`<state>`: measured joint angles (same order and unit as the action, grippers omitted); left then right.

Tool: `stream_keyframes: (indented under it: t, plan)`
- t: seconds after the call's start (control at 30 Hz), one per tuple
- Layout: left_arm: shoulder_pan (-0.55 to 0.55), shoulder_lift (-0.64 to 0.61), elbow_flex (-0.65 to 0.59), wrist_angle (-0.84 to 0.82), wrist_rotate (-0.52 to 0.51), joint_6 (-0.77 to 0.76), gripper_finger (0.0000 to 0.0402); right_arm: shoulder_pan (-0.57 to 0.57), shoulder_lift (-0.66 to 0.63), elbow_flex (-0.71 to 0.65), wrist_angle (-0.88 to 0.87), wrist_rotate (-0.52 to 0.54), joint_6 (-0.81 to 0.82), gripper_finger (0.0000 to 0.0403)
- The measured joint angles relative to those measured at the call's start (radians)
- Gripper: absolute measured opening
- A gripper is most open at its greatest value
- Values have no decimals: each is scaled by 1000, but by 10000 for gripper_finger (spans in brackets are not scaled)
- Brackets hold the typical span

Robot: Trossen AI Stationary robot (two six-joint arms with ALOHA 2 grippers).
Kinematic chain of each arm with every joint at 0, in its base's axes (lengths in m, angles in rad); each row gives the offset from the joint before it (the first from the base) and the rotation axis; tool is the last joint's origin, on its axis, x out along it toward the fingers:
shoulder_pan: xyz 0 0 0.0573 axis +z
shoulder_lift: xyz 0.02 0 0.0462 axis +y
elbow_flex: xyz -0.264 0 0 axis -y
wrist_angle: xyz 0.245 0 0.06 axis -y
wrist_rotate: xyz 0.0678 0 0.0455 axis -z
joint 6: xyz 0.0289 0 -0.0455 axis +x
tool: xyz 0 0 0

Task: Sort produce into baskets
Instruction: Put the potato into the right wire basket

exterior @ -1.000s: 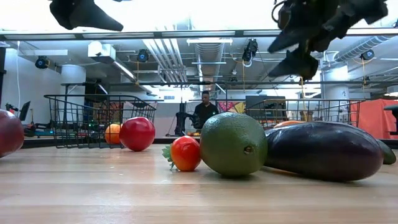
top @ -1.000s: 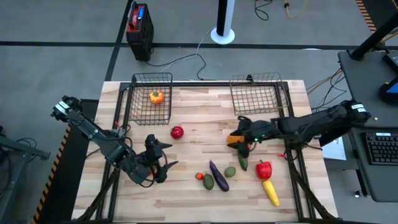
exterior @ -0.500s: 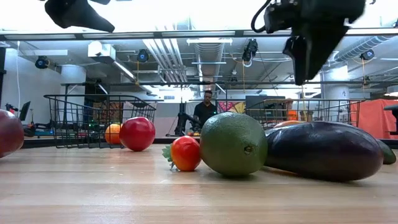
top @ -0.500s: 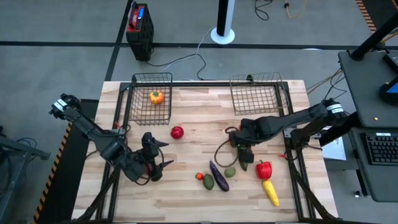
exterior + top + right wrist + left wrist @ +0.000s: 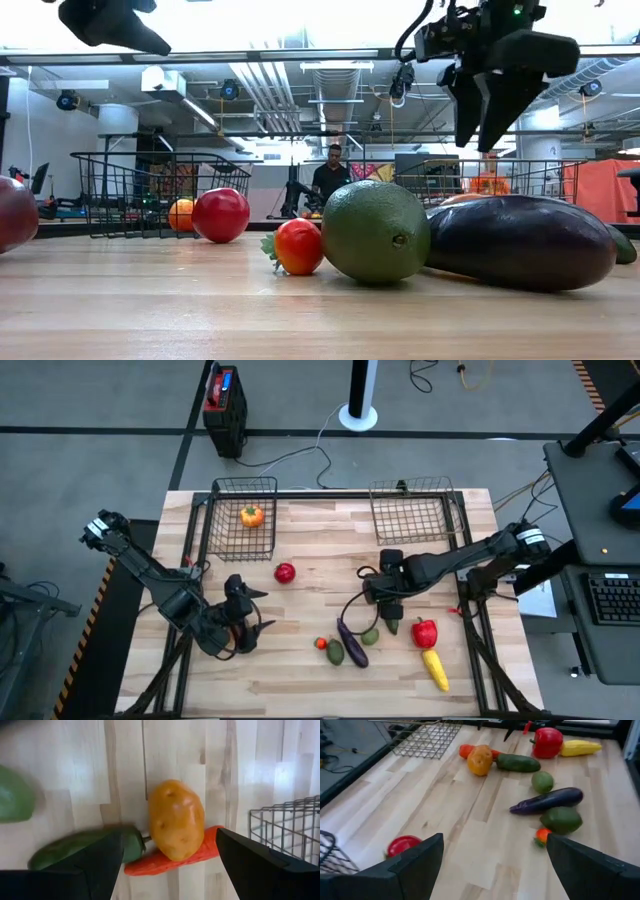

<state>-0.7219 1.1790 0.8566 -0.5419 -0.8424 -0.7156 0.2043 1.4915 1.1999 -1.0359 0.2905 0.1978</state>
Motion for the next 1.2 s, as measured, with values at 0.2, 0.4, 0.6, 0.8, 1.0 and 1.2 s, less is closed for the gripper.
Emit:
stream_keyframes:
  t: [0.2, 0.4, 0.6, 0.8, 1.0, 1.2]
  plan:
    - [0, -1, 0, -13, -64, 45, 333, 0, -1, -12, 3, 0, 21, 304]
    - [0, -2, 0, -15, -92, 116, 333, 0, -1, -40, 19, 0, 68, 304]
    - [2, -14, 0, -15, -168, 183, 333, 0, -1, -47, 29, 1, 110, 304]
    - [3, -45, 0, -17, -223, 192, 333, -9, 1, -77, 92, 8, 98, 304]
    - [3, -50, 0, -25, -318, 182, 333, -42, 4, -119, 100, 8, 90, 304]
    - [4, -50, 0, -25, -319, 165, 333, -55, 4, -123, 107, 8, 69, 304]
